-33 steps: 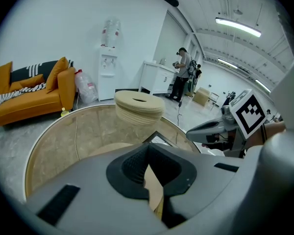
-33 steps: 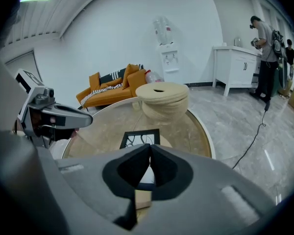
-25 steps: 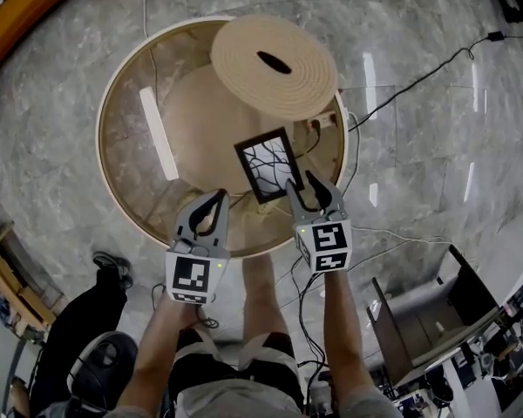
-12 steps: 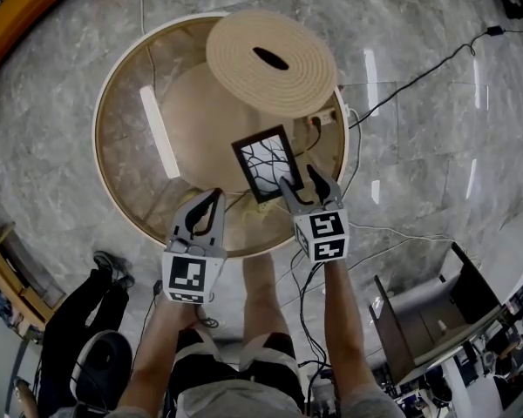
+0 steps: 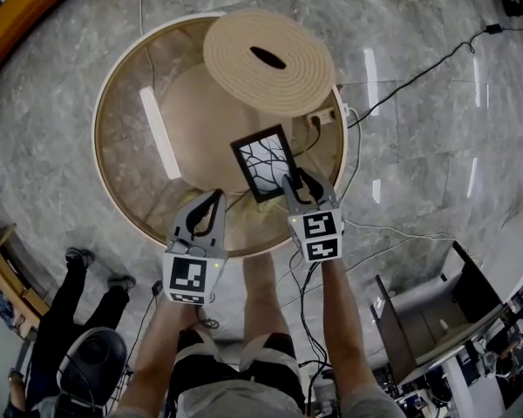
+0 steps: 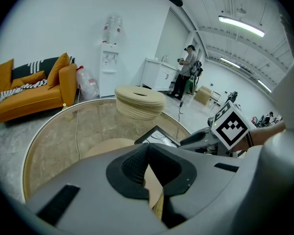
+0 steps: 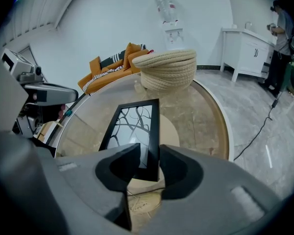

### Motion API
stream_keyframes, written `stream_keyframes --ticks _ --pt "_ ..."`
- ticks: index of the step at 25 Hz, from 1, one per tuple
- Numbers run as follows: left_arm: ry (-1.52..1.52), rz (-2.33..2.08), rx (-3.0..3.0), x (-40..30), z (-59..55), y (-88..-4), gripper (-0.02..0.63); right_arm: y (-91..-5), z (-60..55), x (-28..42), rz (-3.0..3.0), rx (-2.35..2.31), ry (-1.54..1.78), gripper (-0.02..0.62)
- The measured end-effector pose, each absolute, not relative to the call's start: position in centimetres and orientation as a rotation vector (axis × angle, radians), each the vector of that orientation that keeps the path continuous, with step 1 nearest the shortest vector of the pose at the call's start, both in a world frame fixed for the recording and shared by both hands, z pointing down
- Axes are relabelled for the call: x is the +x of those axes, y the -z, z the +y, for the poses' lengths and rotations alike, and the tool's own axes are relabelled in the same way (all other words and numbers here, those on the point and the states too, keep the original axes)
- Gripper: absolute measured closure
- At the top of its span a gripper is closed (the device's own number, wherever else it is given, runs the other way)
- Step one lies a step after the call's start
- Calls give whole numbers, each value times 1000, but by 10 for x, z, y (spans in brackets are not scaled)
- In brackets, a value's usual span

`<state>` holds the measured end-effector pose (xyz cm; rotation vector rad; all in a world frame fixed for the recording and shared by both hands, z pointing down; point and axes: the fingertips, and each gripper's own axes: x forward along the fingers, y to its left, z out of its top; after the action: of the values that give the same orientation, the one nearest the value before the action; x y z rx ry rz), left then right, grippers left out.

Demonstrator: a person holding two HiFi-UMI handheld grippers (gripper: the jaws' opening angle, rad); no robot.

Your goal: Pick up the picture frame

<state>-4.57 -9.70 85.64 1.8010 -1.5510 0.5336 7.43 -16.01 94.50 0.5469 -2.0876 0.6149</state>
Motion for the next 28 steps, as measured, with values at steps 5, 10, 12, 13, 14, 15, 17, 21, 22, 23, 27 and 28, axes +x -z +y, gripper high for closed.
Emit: stream_keyframes --ticks 5,10,12,13,14,15,17,21,22,23,27,28 --pt "-532 -1554 1801 -48 -96 -856 589 -945 -162 75 -2076 566 -616 511" --pt "-535 -1556 1801 -47 -93 -855 589 -946 -163 78 -2064 581 -614 523" --pt "-536 -1556 1800 -47 -92 -853 589 -945 -163 79 -2062 592 -614 529" --pt "-536 -1557 1800 -48 -91 -852 589 -945 -163 78 -2063 596 -609 531" --pt "-536 -1557 1801 -48 -92 -852 589 -944 -164 78 -2065 598 -601 532" --pt "-537 -1558 1802 -48 -92 -850 589 -944 -164 78 -2067 599 -594 532" --pt "-539 -1558 1805 -49 -93 -848 589 -943 -164 79 -2073 600 -593 532" --pt "-544 -1563 1809 -52 -94 -845 589 -942 -164 79 -2082 608 -605 534" --pt "-544 -1564 1810 -53 -94 -844 589 -942 -163 78 -2082 611 -604 534" --pt "-542 -1565 1811 -54 -94 -842 589 -941 -162 78 -2084 614 -603 534" --pt "-537 -1570 1821 -56 -95 -834 589 -930 -162 77 -2099 636 -609 534" --pt "-535 -1572 1826 -56 -96 -830 589 -926 -162 77 -2104 642 -610 534"
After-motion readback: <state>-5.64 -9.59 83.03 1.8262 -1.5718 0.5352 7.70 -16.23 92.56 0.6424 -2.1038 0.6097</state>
